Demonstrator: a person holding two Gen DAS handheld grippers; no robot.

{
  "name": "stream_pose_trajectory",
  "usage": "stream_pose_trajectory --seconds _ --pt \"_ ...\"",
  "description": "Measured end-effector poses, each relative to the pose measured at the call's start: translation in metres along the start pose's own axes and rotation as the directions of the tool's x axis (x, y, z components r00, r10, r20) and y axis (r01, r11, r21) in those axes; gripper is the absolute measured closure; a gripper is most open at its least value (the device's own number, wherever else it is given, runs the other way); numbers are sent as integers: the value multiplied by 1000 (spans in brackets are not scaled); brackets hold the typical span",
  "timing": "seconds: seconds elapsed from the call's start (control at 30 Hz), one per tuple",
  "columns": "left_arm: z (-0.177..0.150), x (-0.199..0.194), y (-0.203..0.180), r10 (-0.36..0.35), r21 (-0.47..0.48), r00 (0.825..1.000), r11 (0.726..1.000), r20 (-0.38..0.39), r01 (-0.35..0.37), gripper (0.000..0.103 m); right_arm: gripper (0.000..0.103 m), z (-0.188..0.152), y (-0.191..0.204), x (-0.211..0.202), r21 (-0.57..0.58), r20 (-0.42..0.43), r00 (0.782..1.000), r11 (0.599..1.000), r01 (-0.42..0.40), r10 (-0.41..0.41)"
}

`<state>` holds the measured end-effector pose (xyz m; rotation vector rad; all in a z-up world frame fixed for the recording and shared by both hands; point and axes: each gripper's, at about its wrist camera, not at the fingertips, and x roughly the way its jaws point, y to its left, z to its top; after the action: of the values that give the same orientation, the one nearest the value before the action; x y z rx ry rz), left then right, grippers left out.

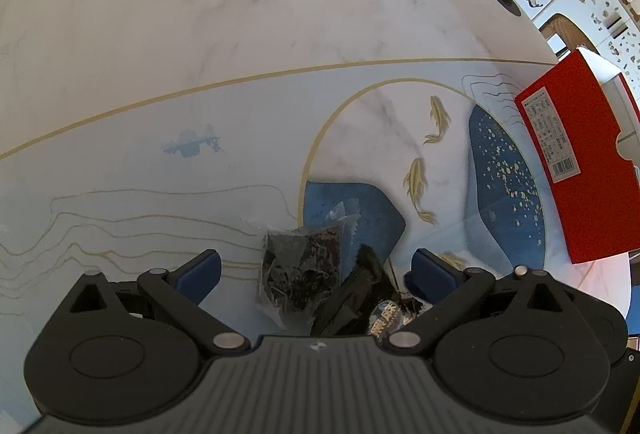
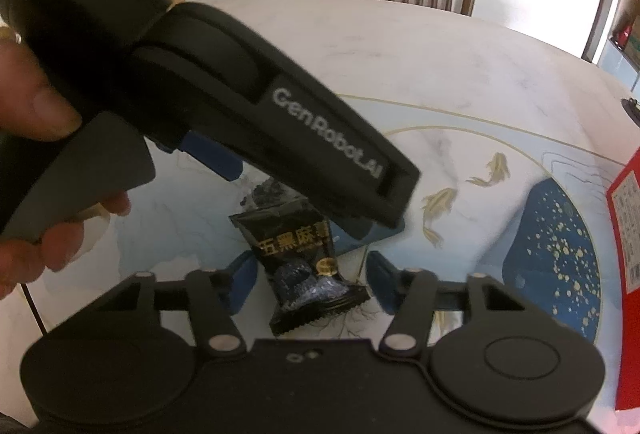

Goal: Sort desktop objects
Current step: 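Grasp the black sesame snack pack with the right tool while the left tool grasps the black plastic bag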

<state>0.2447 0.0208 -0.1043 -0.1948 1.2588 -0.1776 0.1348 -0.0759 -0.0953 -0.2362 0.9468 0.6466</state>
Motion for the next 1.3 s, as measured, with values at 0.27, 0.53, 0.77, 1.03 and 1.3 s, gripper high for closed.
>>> stream_pose_trajectory --seconds 0.27,0.53,0.77,1.03,1.3 --pt "1 2 1 1 -5 1000 1000 0 -1 1 68 -3 -5 -3 12 -18 1000 1000 -24 24" --pt "-4 4 -9 -26 25 1000 999 -2 26 1 67 -15 -14 -16 4 -66 998 1000 -5 5" --pt "2 2 -5 -5 9 1000 1000 25 4 1 66 -20 -15 -19 1 -89 996 1000 10 -10" --pt "1 6 -4 12 26 1000 1000 28 -12 2 39 -17 -15 -16 42 -81 997 999 6 -3" --pt "-6 1 -6 42 55 997 997 68 -46 18 39 -12 -17 -13 99 -62 998 995 11 -5"
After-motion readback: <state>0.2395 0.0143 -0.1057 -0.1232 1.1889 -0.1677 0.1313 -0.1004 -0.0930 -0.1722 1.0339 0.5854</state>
